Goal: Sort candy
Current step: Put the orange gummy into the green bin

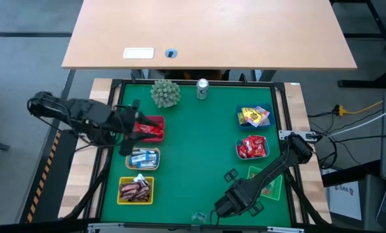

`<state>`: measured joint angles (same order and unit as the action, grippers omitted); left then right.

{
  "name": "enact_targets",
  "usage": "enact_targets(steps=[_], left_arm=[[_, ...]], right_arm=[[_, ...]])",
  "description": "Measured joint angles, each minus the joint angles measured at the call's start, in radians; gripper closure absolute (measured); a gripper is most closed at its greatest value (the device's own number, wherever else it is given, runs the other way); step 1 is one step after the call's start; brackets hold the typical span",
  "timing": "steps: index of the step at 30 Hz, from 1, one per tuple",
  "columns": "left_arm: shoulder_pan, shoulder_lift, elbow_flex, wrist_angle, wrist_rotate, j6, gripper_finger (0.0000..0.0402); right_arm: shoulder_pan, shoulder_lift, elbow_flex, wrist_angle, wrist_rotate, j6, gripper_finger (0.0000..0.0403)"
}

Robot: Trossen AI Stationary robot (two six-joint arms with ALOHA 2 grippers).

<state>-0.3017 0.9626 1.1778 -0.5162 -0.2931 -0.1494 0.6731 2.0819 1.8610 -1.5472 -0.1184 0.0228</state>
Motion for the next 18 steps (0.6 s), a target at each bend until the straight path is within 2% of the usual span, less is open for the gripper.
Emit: enact_targets(steps=[4,8,13,18], left_arm=[[-0.032,-0.078,-0.101,0.038,-0.037,0.019,0.0246],[-0.052,-0.157,-0.271,0.145,-0.038,0.029,0.0246],[-0.068,-0.266,-0.47,0.24,-0.037,0.021,0.0246],[-0.102,-0.374,-0.615,0.313,-0.048,0.031,0.0246]], right_arm=[[0.0,-0.008,-0.016,-0.019,-0.026,0.0,0.0297],[0.001,-0.035,-0.061,-0.022,-0.058,0.02,0.0297],[0.001,-0.126,-0.21,-0.024,-0.062,0.08,0.0297],[0.001,-0.226,-0.383,-0.026,-0.053,0.17,0.0297]])
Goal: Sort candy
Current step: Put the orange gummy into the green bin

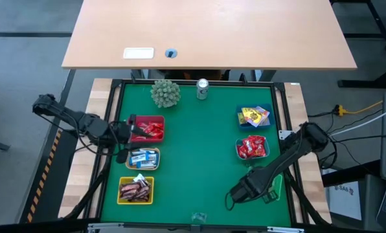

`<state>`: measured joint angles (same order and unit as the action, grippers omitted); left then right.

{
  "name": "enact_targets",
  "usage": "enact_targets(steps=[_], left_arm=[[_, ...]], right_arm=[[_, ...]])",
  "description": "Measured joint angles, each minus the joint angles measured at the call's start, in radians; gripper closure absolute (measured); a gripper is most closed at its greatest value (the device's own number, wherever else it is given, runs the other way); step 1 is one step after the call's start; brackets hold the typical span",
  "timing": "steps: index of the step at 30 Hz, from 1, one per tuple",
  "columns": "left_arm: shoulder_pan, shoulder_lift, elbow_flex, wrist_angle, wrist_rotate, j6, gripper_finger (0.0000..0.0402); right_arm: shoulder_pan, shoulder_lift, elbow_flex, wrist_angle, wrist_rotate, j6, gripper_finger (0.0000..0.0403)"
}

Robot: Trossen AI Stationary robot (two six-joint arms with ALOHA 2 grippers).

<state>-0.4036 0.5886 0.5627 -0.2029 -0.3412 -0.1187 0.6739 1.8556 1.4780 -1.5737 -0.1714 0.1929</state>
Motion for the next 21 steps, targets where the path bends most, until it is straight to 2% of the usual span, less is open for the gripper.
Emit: enact_targets(steps=[8,21], left_arm=[[-0.016,-0.134,-0.186,0.178,-0.06,0.096,0.0246],[-0.016,-0.314,-0.335,0.213,-0.141,0.196,0.0246]], right_arm=[[0.0,-0.044,-0.151,0.006,-0.005,0.019,0.0297],[0.0,-0.043,-0.176,0.004,-0.005,0.052,0.0297]])
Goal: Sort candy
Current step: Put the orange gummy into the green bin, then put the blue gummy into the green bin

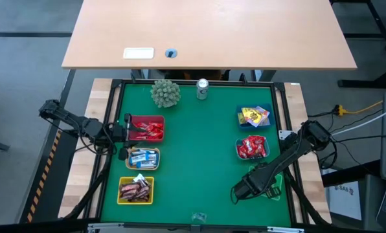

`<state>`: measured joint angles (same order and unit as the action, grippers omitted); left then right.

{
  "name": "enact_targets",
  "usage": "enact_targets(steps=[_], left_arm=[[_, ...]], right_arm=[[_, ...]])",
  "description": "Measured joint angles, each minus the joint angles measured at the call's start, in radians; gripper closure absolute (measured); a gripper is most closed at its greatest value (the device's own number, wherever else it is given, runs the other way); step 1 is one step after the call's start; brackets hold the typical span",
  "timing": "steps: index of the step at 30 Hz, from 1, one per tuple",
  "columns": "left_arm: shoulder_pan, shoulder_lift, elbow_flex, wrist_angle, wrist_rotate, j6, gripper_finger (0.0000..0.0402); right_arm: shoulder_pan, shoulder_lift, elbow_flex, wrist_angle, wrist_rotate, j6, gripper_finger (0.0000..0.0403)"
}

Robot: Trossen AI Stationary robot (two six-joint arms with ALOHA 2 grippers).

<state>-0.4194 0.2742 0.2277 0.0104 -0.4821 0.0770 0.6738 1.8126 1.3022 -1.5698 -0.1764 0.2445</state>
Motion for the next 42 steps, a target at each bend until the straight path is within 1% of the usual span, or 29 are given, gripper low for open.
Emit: enact_targets(steps=[3,6,10,14,17,20,24,27,33,36,39,42], left_arm=[[0.0,-0.061,-0.05,-0.002,0.0,-0.01,0.0246],[0.0,-0.127,-0.091,-0.004,-0.011,-0.013,0.0246],[0.0,-0.208,-0.108,-0.018,-0.033,-0.01,0.0246],[0.0,-0.273,-0.109,-0.043,-0.035,0.039,0.0246],[0.001,-0.272,-0.109,-0.042,-0.032,0.068,0.0246],[0.001,-0.272,-0.109,-0.058,-0.031,0.057,0.0246],[0.006,-0.272,-0.11,-0.076,-0.033,0.061,0.0246],[0.031,-0.272,-0.114,-0.061,-0.053,0.085,0.0246],[0.146,-0.272,-0.169,-0.012,-0.061,0.12,0.0246],[0.212,-0.272,-0.196,-0.013,-0.059,0.092,0.0246],[0.264,-0.272,-0.201,0.007,-0.03,0.079,0.0246],[0.295,-0.272,-0.201,0.007,0.017,0.062,0.0246]], right_arm=[[0.0,0.0,0.0,0.0,0.01,0.041,0.0296],[0.0,0.0,0.0,-0.001,0.043,0.047,0.0284],[0.0,0.0,0.0,-0.001,0.045,0.047,0.0249],[0.0,0.0,0.0,-0.001,0.047,0.047,0.0207],[0.0,0.0,0.0,-0.001,0.047,0.044,0.0183],[0.0,0.0,0.008,-0.002,0.042,0.035,0.0169],[0.0,0.0,0.059,-0.002,0.036,0.03,0.0164],[-0.002,-0.002,0.115,-0.001,0.056,0.006,0.0164],[-0.022,-0.003,0.235,0.007,0.152,-0.017,0.0164],[-0.043,-0.003,0.285,0.013,0.159,-0.017,0.0164],[-0.069,-0.003,0.322,0.054,0.159,-0.017,0.0164],[-0.092,-0.003,0.339,0.149,0.159,-0.017,0.0164]])
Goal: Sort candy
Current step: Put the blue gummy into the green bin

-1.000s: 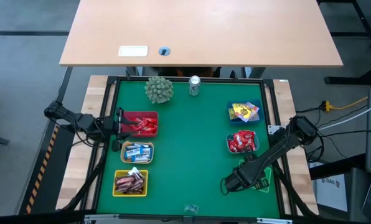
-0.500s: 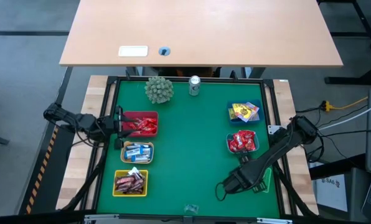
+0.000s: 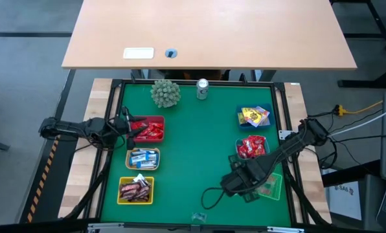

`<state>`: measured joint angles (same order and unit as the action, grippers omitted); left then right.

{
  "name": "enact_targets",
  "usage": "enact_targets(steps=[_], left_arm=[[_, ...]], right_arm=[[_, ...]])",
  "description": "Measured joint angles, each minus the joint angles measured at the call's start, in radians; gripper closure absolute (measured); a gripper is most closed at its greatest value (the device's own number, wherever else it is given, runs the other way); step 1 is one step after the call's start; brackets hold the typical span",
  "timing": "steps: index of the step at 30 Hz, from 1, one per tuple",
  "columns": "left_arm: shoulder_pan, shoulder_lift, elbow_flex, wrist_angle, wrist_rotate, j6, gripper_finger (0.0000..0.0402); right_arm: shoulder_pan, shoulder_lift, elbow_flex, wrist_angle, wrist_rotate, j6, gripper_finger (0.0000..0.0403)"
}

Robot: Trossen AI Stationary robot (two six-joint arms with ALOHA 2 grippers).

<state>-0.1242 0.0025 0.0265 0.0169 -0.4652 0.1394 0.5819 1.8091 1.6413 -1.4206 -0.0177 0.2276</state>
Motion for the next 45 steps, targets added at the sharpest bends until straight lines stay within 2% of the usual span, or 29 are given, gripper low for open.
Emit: enact_targets(steps=[7,11,20,24,27,37,41,45], left_arm=[[0.019,0.0,0.0,-0.003,0.056,0.018,0.0246],[0.019,0.003,0.0,-0.004,0.067,0.028,0.0246],[0.019,0.004,0.0,-0.005,0.063,0.064,0.0246],[0.019,0.004,0.0,-0.003,0.009,0.106,0.0246],[0.019,0.004,0.0,-0.001,-0.03,0.138,0.0246],[0.019,0.004,0.0,-0.001,-0.031,0.134,0.0246],[0.019,0.004,0.0,-0.001,-0.031,0.134,0.0246],[0.019,0.004,0.0,-0.001,-0.031,0.134,0.0246]], right_arm=[[0.002,0.006,0.001,0.344,0.0,-0.024,0.0164],[0.008,0.008,0.001,0.452,0.001,-0.056,0.0164],[0.007,0.014,0.001,0.487,0.006,-0.076,0.0164],[0.01,0.035,0.001,0.516,0.008,-0.075,0.0164],[0.022,0.065,0.001,0.568,0.007,-0.075,0.0164],[0.041,0.176,0.001,0.749,-0.004,-0.067,0.0164],[0.041,0.218,0.001,0.781,-0.006,0.005,0.0164],[0.044,0.246,0.001,0.775,-0.02,0.002,0.0164]])
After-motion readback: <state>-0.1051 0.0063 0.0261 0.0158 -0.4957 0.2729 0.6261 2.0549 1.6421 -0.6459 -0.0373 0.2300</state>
